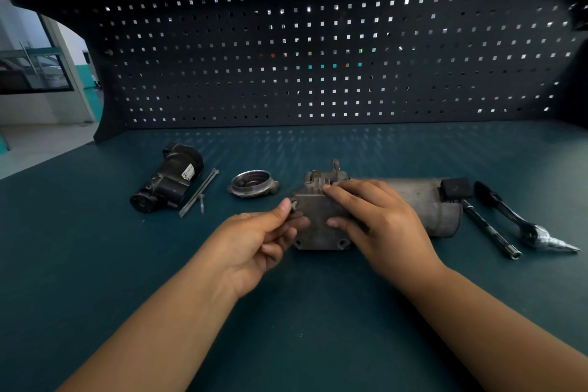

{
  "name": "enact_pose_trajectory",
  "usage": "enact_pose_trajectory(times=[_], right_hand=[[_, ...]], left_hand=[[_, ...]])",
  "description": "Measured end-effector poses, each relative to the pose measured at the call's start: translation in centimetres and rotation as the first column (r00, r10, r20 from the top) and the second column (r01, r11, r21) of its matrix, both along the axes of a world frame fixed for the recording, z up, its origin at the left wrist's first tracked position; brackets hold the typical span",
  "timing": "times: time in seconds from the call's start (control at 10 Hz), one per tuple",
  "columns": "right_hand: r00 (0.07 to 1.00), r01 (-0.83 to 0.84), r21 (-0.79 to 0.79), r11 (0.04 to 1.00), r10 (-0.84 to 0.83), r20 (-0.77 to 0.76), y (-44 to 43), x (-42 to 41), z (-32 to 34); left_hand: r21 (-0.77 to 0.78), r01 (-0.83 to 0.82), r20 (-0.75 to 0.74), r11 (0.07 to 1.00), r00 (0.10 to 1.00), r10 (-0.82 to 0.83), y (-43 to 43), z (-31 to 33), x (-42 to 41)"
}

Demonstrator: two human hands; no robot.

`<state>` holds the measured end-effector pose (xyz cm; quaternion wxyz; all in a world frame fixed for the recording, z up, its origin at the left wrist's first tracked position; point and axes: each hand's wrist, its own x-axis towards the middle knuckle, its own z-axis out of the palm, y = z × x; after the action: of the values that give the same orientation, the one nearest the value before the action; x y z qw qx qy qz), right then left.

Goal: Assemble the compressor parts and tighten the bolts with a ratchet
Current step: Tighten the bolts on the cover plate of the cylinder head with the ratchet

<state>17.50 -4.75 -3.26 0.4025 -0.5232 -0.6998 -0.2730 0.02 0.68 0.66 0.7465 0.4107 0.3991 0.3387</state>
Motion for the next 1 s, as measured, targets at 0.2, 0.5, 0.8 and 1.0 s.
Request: enact_pose_trajectory(times=[0.2,0.5,0.8,1.0], right_hand=[[1.0,0.003,-0.002,1.0,-0.003,-0.002,-0.03,-0.07,0.06],[1.0,0.004,-0.013,1.0,-0.004,-0.013,-0.17,-0.19,0.18],[1.0,0.023,-0.021,1.0,-0.023,-0.013,-0.2,-0.19,0.11],[1.0,0.024,-0.02,1.0,-0.024,-0.012,-0.18,-0.21,0.08]], left_hand=[[-0.002,-0.003,0.005,1.0,1.0,0.003,-0.08,-0.2,0.25],[-0.004,0.004,0.021,1.0,1.0,-0.004,-0.07,-0.27,0.2],[0.083,-0.032,-0.009,0.996,0.999,0.033,-0.1,-0.29,0.2],[0.144,-0.067,-0.023,0.987,0.997,0.071,-0.13,-0.68,0.35]])
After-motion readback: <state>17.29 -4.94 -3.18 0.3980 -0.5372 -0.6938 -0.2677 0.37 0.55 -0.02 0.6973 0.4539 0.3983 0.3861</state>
